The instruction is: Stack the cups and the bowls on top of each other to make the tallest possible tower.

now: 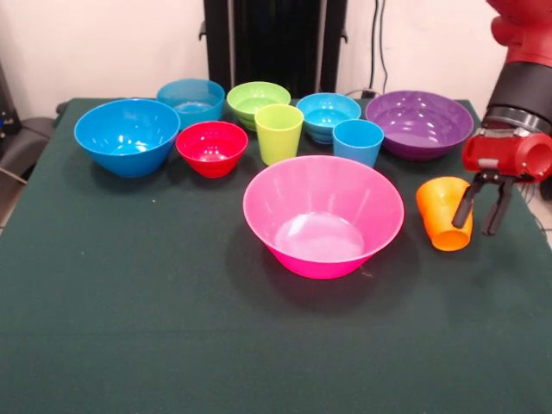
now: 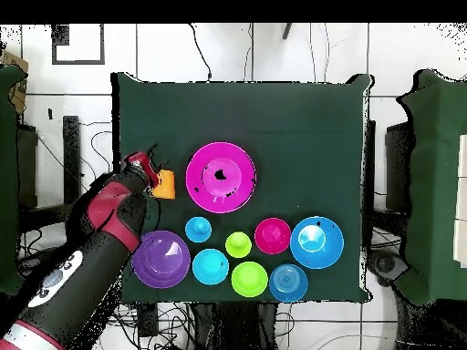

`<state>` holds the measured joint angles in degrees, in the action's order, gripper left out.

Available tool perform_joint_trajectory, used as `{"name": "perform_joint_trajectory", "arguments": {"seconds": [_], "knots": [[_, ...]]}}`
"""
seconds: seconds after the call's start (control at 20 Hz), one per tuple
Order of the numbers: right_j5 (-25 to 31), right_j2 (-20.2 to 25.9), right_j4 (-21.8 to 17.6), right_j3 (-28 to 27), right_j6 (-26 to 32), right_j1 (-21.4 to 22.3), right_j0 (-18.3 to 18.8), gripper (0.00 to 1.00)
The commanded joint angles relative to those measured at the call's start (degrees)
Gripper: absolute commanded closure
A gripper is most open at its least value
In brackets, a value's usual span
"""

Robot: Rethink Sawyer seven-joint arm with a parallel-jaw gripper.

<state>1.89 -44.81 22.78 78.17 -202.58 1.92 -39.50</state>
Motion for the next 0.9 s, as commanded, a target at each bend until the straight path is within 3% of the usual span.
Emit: {"name": "perform_joint_trajectory", "arguments": {"seconds": [0.05,0.25,0.45,0.9], "knots": [[2.3,10.6,-0.2,7.0,-2.6,4.4,0.2,0.00],[4.1,14.4,-2.2,12.5,-0.7,12.0,0.5,0.00],[5.3,16.2,-2.5,15.1,0.2,16.4,0.7,0.00],[1.9,16.7,-1.1,14.8,-1.1,13.8,0.0,0.00]]}}
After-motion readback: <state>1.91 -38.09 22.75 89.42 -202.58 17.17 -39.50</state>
